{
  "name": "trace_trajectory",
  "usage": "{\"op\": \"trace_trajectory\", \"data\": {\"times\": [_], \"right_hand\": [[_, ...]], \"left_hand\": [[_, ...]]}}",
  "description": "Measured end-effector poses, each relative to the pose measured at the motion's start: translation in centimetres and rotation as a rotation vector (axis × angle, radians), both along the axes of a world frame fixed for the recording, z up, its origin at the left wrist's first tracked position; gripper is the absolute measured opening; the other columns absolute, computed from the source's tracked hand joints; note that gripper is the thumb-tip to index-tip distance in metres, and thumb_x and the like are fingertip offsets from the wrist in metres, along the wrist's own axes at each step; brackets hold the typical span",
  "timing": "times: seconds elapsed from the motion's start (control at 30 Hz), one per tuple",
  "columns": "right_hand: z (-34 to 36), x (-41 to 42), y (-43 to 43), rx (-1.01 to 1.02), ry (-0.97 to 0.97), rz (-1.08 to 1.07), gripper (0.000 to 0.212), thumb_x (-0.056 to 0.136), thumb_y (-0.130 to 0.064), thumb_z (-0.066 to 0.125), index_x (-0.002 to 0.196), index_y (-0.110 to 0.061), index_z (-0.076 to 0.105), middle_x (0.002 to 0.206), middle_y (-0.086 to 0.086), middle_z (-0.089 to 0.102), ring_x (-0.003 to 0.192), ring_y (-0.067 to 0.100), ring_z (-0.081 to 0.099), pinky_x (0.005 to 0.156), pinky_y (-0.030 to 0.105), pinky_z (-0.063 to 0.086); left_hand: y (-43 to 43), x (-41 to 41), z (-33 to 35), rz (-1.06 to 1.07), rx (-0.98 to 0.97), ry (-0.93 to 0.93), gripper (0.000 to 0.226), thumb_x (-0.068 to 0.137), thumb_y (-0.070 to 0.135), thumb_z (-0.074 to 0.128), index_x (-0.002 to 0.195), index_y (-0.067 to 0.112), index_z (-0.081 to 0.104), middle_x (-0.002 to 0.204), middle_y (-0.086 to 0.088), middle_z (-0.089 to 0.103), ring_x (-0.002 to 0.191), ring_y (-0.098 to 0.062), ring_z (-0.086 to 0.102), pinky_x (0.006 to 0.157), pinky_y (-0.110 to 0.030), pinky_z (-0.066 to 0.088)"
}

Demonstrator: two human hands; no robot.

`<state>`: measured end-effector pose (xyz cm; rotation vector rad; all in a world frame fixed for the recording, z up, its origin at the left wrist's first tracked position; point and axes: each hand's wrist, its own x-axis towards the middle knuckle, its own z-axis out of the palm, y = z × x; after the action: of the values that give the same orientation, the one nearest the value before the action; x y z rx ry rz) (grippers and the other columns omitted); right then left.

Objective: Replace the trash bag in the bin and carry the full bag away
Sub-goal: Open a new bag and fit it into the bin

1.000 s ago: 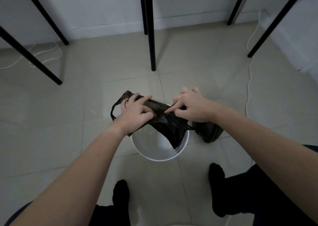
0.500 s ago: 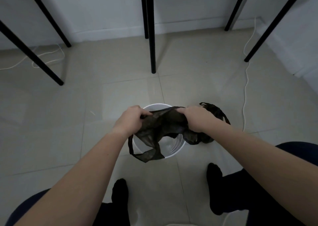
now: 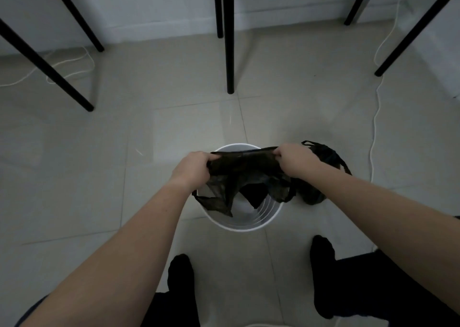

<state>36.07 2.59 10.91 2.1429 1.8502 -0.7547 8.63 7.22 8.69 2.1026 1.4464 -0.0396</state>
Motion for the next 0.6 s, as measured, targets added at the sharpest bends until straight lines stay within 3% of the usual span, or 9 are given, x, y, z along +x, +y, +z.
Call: {"op": "trace_trajectory", "data": {"times": [0.07,0.27,0.37,0.5,0.6], "right_hand": [[-1.2,0.1,0.7,0.015,-0.019,-0.044,0.031,0.092,-0.011,0.052,0.109,-0.03,0.071,0.096,0.005,0.067,0.083,0.03,0.062,0.068,0.034,0.043],[-3.8,1.0,3.9,0.049,0.039,-0.072,0.049,0.082,-0.003,0.056,0.109,-0.04,0.074,0.092,0.002,0.068,0.092,0.033,0.069,0.07,0.036,0.05],[-4.6,1.4,5.3,0.023,0.111,-0.054,0.053,0.085,-0.004,0.061,0.121,-0.042,0.071,0.104,0.003,0.072,0.099,0.032,0.069,0.078,0.036,0.053],[-5.4,1.9,6.4,-0.054,0.176,-0.011,0.05,0.094,-0.005,0.062,0.137,-0.03,0.065,0.125,0.01,0.069,0.113,0.032,0.064,0.078,0.026,0.039],[-5.9,2.1,6.6,-0.062,0.179,0.021,0.057,0.097,-0.004,0.057,0.144,-0.036,0.058,0.133,0.009,0.065,0.119,0.032,0.06,0.078,0.025,0.036]], "left_hand": [[1.2,0.0,-1.0,0.01,0.001,-0.005,0.07,0.085,-0.001,0.048,0.126,0.051,0.07,0.113,-0.002,0.075,0.106,-0.031,0.069,0.087,-0.04,0.058],[4.8,-0.2,-5.0,0.024,-0.026,-0.022,0.063,0.094,0.001,0.052,0.133,0.049,0.067,0.102,-0.002,0.05,0.105,-0.03,0.06,0.093,-0.031,0.046],[5.8,-0.1,-6.1,0.055,-0.069,-0.074,0.063,0.093,-0.004,0.051,0.138,0.038,0.066,0.11,-0.005,0.05,0.111,-0.028,0.057,0.099,-0.023,0.039],[6.5,-0.2,-7.0,0.091,-0.157,-0.123,0.062,0.097,-0.002,0.049,0.141,0.041,0.062,0.118,-0.003,0.047,0.112,-0.02,0.052,0.106,-0.022,0.036],[6.8,-0.1,-7.6,0.134,-0.182,-0.203,0.064,0.094,-0.008,0.051,0.139,0.036,0.065,0.115,-0.001,0.051,0.111,-0.019,0.055,0.1,-0.017,0.038]]}}
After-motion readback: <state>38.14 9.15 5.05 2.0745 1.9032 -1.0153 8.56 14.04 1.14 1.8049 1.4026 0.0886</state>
